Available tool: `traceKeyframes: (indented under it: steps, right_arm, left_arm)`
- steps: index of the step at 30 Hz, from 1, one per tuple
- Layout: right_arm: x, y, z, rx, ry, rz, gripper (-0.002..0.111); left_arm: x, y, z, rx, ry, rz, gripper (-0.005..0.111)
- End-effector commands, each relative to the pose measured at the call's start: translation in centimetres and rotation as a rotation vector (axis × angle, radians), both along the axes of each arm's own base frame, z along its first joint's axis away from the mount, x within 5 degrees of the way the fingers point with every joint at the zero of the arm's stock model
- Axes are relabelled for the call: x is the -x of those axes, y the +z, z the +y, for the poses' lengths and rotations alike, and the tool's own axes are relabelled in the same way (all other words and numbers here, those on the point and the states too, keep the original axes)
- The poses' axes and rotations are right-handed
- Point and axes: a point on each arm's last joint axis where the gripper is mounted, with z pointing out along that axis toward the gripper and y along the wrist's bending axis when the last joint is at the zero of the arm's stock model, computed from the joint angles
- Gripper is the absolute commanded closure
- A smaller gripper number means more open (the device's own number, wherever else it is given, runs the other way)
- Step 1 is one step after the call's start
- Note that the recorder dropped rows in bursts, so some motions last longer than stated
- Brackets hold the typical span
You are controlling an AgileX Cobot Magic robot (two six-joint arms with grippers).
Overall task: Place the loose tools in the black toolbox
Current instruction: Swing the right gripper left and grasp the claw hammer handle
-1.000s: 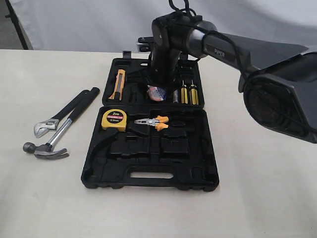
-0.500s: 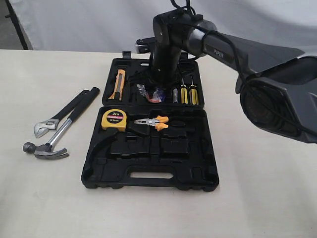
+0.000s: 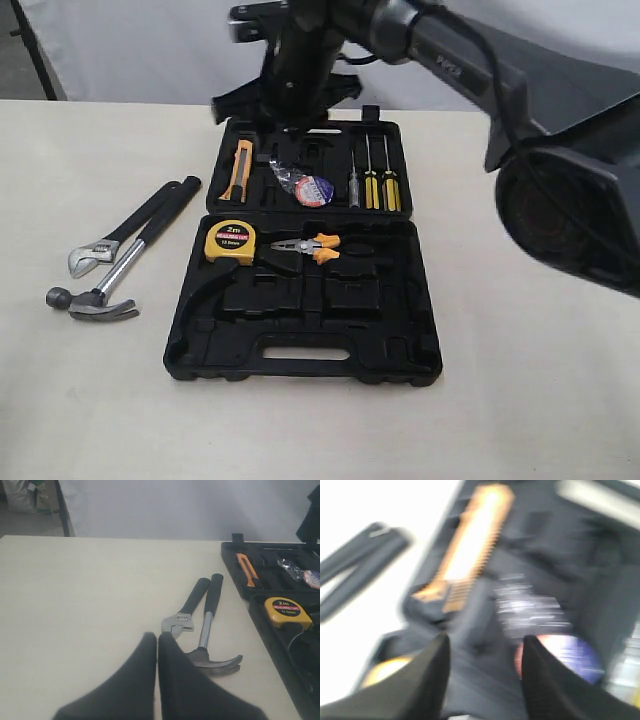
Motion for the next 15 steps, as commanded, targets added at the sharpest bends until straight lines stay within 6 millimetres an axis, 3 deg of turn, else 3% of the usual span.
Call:
traceKeyframes:
  steps: [1, 4, 6, 9, 15]
  right_arm:
    - [3.3, -0.7, 6.4, -0.118, 0.212, 0.071, 0.073]
    - [5.6, -2.5, 10.4, -0.122, 0.360, 0.082, 0.071]
    - [7.1, -4.7, 12.8, -0.100, 0.422, 0.110, 0.071]
    - [7.4, -6.1, 13.9, -0.108, 0.425, 0.109, 0.071]
    - [6.5, -7.0, 14.4, -0.212, 0.209, 0.112, 0.071]
  left_arm:
    - [0.2, -0.1, 0.0, 0.027, 0.001, -0.005, 0.105]
    - [0.2, -0.1, 0.0, 0.027, 0.001, -0.005, 0.105]
    - [0.2, -0.1, 0.0, 0.027, 0.001, -0.005, 0.105]
    - [0.2, -0.1, 0.0, 0.027, 0.001, -0.005, 0.105]
    - [0.2, -0.1, 0.0, 0.027, 0.001, -0.005, 0.105]
